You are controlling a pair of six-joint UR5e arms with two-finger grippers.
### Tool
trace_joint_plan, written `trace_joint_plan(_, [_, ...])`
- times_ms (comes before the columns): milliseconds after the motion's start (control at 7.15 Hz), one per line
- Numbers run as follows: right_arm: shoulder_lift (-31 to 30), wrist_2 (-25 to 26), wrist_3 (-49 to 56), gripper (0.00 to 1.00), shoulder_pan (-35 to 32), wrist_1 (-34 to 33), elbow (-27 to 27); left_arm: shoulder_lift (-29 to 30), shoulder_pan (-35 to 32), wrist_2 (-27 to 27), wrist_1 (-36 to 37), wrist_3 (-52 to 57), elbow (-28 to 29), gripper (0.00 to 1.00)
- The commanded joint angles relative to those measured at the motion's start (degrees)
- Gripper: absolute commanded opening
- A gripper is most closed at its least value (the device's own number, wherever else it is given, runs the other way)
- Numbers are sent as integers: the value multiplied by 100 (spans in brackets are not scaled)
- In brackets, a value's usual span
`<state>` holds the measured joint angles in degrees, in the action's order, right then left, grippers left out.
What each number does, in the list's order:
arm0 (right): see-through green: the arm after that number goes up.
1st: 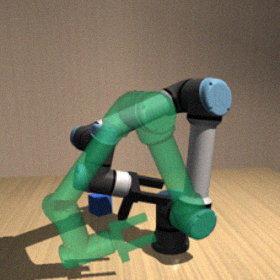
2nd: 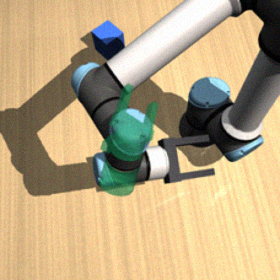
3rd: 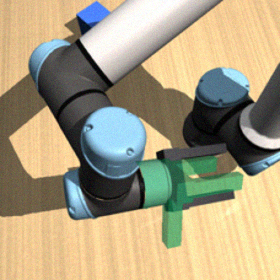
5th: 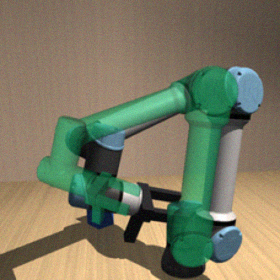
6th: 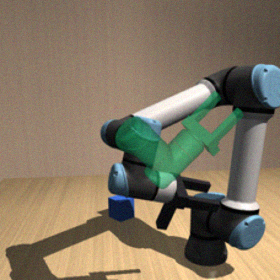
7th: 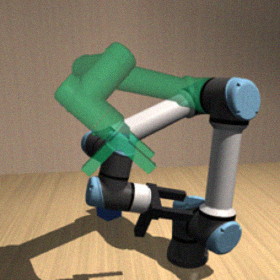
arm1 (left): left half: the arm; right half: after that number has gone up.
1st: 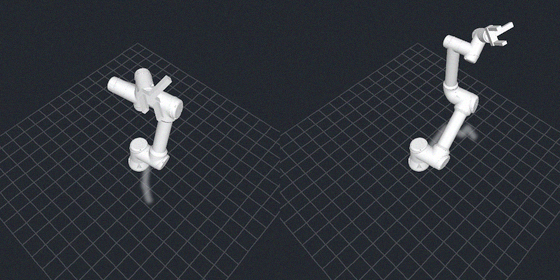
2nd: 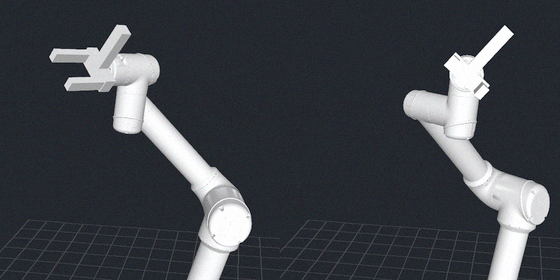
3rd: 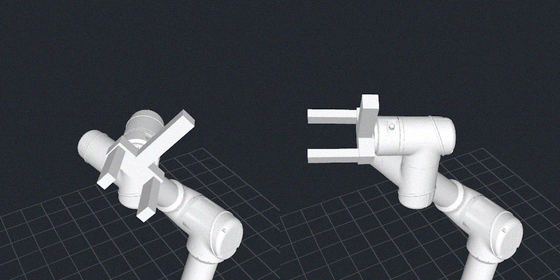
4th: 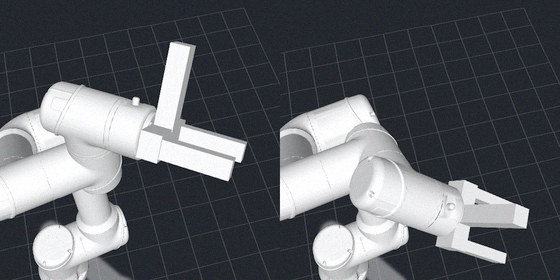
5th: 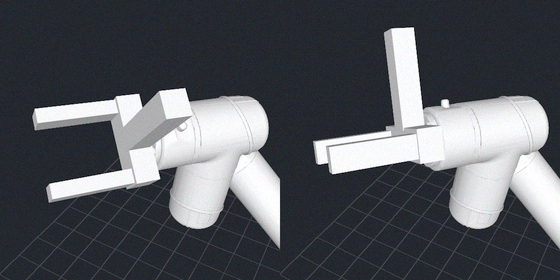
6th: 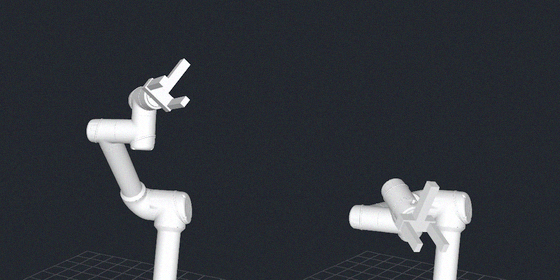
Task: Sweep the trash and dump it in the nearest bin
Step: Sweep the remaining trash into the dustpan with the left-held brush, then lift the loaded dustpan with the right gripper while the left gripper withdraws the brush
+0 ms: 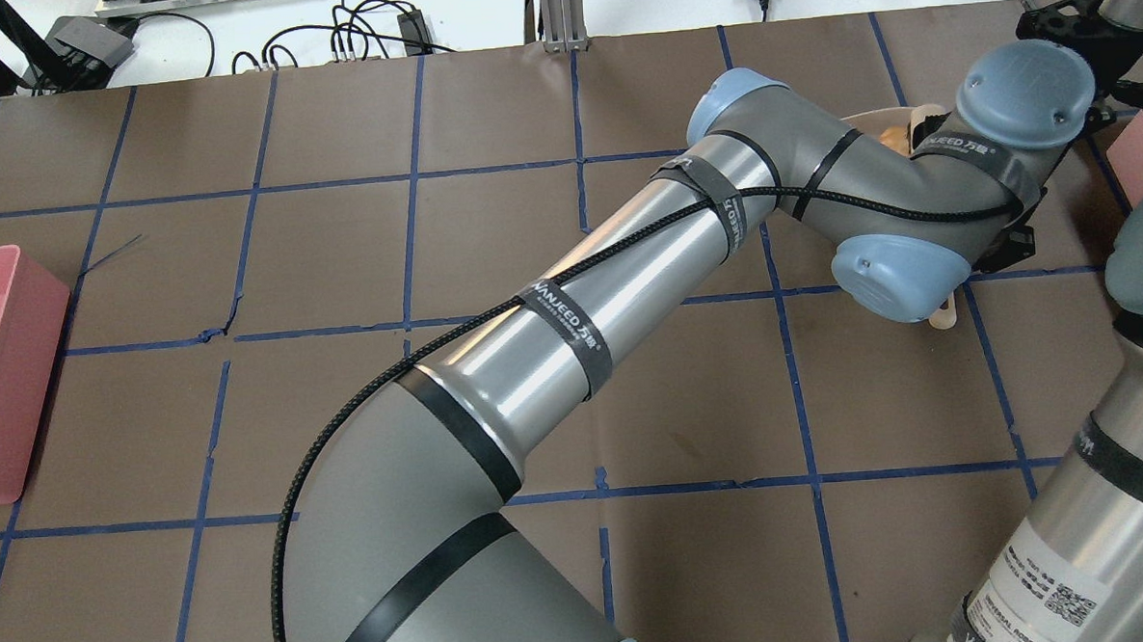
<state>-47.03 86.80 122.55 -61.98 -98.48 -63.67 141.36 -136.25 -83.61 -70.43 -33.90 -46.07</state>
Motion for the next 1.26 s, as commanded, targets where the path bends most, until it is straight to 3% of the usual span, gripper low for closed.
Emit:
trace_joint_plan(0, [-17, -460, -3, 0, 298, 205, 38, -730, 254, -33, -146, 233, -890, 3])
trace_joint_plan(280, [-69, -979, 32, 0, 790, 601, 47, -1372, 948, -24, -199, 393, -1700, 3])
trace_joint_plan(419, [-287, -1633, 23, 0, 984, 1185, 91, -1688, 1116, -41, -460, 384, -2034, 4])
trace_joint_plan(699, [-701, -2348, 15, 0, 1266, 2022, 135, -2067, 1406, -50, -516, 209, -2797, 4])
trace_joint_plan(1118, [-1140, -2405, -231, 0, 2466, 2148, 162, -3234, 1443, -50, -498, -388, -4632, 4])
